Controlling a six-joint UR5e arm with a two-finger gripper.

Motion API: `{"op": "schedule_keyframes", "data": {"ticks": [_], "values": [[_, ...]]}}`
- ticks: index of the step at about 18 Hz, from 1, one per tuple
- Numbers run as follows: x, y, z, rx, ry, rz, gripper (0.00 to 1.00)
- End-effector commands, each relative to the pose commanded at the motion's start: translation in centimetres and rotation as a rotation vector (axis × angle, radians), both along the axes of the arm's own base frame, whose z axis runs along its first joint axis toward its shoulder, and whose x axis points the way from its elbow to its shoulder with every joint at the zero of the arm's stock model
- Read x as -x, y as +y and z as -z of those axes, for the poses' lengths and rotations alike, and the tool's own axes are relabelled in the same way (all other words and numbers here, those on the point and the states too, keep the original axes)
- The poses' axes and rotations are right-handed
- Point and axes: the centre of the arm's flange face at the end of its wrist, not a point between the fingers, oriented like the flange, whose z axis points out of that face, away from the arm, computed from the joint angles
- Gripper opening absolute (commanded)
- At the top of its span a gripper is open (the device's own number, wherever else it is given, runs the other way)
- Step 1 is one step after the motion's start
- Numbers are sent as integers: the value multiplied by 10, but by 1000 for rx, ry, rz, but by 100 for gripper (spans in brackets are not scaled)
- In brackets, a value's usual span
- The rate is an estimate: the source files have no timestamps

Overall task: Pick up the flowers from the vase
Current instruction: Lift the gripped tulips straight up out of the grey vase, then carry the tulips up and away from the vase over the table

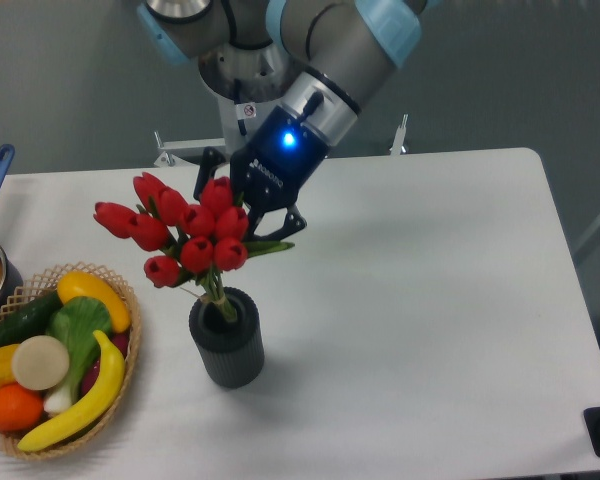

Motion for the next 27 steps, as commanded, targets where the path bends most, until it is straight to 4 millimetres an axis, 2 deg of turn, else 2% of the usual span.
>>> {"op": "schedule_keyframes", "data": {"ticks": [3, 8, 13, 15, 23, 24, 27], "values": [[-2, -3, -6, -5, 5, -6, 41], [-11, -8, -33, -29, 29, -17, 41], [-8, -5, -66, -49, 32, -39, 41], [-2, -6, -71, -52, 36, -51, 41], [77, -71, -77, -45, 70, -238, 41], [91, -86, -77, -44, 81, -274, 41], [118, -119, -68, -24, 99, -346, 41]]}}
